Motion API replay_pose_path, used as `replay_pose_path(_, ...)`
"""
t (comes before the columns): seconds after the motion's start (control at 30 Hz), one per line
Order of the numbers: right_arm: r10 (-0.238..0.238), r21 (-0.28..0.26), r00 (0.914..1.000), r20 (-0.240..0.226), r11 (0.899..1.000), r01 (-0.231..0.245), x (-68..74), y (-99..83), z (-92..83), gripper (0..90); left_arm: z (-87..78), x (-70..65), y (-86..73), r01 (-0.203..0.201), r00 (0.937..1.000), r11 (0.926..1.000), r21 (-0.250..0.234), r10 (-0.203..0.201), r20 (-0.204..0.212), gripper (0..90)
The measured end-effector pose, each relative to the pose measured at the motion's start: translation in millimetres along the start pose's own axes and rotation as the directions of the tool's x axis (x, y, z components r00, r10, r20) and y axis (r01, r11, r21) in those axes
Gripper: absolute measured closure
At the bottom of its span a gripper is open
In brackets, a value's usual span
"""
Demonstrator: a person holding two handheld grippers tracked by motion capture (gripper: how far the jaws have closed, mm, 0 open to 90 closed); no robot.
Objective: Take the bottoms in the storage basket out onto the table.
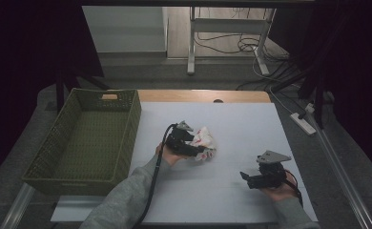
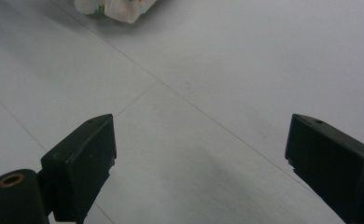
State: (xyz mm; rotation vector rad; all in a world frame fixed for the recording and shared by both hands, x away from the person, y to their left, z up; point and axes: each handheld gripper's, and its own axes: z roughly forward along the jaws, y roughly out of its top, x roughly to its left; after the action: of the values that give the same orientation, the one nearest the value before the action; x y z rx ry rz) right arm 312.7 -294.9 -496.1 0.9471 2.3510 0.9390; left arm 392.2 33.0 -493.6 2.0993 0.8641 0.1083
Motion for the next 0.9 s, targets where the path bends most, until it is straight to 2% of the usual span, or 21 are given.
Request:
replay_pose_path(0.07, 0.0, -0.003, 1.0, 0.0, 1.0, 0.0, 0.5, 0.2, -0.6, 9.0, -4.8, -1.0, 0.6, 0.001, 0.9999, 1.0, -0.008, -0.001, -0.012, 25.1)
replay_pose_path(0.1, 0.0, -0.004, 1.0, 0.0, 1.0, 0.0, 0.5, 0.2, -0.7, 9.0, -8.9, -1.9, 1.2, 0.006, 0.9995, 0.9998, -0.016, -0.007, -0.031, 23.4)
replay_pose_path(0.2, 0.005, -0.006, 1.0, -0.001, 1.0, -0.005, 0.0, 0.2, -0.9, 9.0, -17.9, -1.8, 2.6, 0.017, 0.9991, 0.9992, -0.037, -0.019, -0.039, 19.0)
replay_pose_path(0.27, 0.008, -0.012, 1.0, -0.005, 1.0, -0.008, -1.0, 0.5, -0.8, 9.0, -23.3, -1.3, 3.4, 0.018, 0.9996, 0.9989, -0.044, -0.019, -0.021, 19.0)
replay_pose_path(0.47, 0.02, -0.025, 0.9994, -0.029, 0.999, -0.021, -0.6, 0.7, -2.4, 9.0, -39.3, -0.1, 0.9, 0.025, 0.9996, 0.9978, -0.061, -0.026, -0.008, 19.6)
replay_pose_path(0.67, 0.032, -0.031, 0.9989, -0.034, 0.999, -0.033, -1.7, 0.7, -3.4, 9.0, -56.0, -5.5, -1.6, 0.013, 0.9998, 0.9986, -0.051, -0.014, -0.014, 19.5)
replay_pose_path(0.9, 0.026, -0.029, 0.9992, -0.03, 0.999, -0.027, -0.5, 0.8, -3.4, 9.0, -88.8, -16.8, -3.3, 0.003, 0.9992, 0.997, -0.078, -0.006, -0.04, 19.4)
